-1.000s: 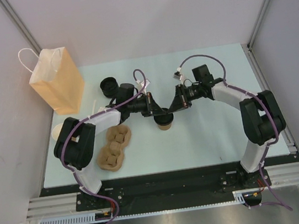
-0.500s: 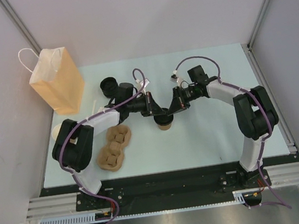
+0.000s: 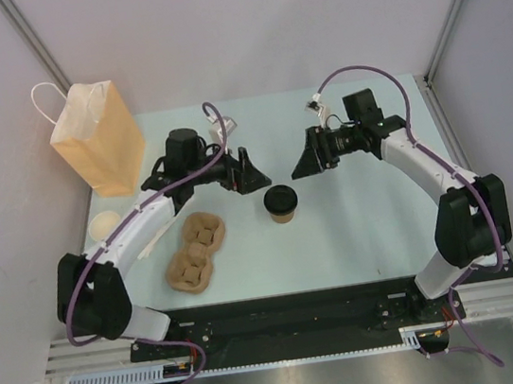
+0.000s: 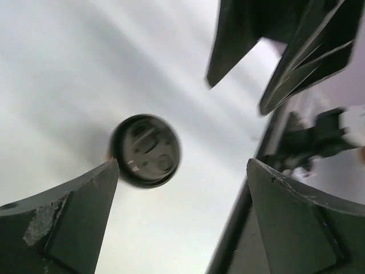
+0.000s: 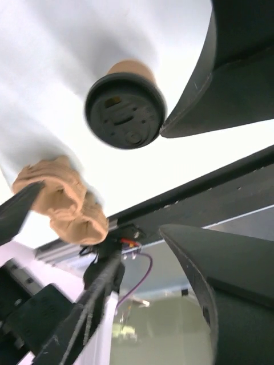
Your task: Pack the takeout coffee
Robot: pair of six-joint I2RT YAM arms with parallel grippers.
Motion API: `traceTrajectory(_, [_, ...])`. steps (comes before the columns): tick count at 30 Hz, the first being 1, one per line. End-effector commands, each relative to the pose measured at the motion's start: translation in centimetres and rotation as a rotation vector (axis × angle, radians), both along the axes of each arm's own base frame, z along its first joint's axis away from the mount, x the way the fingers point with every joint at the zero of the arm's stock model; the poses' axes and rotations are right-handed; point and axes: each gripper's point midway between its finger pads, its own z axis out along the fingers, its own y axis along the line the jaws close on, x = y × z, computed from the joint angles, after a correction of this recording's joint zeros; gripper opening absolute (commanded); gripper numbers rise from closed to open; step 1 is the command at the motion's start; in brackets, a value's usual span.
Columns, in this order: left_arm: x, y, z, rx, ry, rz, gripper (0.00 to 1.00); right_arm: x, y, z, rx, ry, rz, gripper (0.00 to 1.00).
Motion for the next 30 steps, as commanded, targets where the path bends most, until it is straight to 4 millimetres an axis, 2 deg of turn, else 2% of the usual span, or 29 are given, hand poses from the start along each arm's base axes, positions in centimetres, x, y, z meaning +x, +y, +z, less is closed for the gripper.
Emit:
traceTrajectory(1, [-0.6, 3.2, -1.8, 0.217, -0.228, -0.047, 0.99, -1.1, -2.2, -1.1, -0.12, -0.023, -0.001, 0.7])
traceTrajectory(4, [-0.4, 4.5, -3.0, 0.334, -0.314, -0.063, 0.99, -1.0, -3.1, -2.1, -0.191, -0.033, -0.023, 0.74])
traceTrajectory(8, [-1.2, 4.9, -4.2, 0.405, -0.364, -0.124, 0.99, -1.4, -4.0, -3.8, -0.266, -0.008, -0.026, 0.75])
traceTrajectory(11, [-2.5, 4.1, -5.5, 0.441, -0.44, -0.198, 0.99, -1.7, -4.4, -4.4, -0.286, 0.017, -0.022, 0.75])
traceTrajectory(17, [-2.8, 2.5, -7.9, 0.447, -0.484, -0.278, 0.99, -1.8, -4.7, -5.5, -0.318, 0.043, -0.017, 0.74])
traceTrajectory(22, [-2.3, 0.3, -6.8, 0.456, -0.495, -0.278, 1.0, -1.8, -4.9, -5.7, -0.327, 0.053, -0.029, 0.73])
traceTrajectory(26, [-2.9, -1.7, -5.6, 0.442, -0.478, -0.234, 0.99, -1.2, -5.5, -5.3, -0.311, 0.061, -0.063, 0.74])
traceTrajectory(30, [-2.5, -3.1, -4.6, 0.432, -0.42, -0.189, 1.0, -0.3, -6.6, -5.0, -0.282, 0.081, -0.109, 0.75])
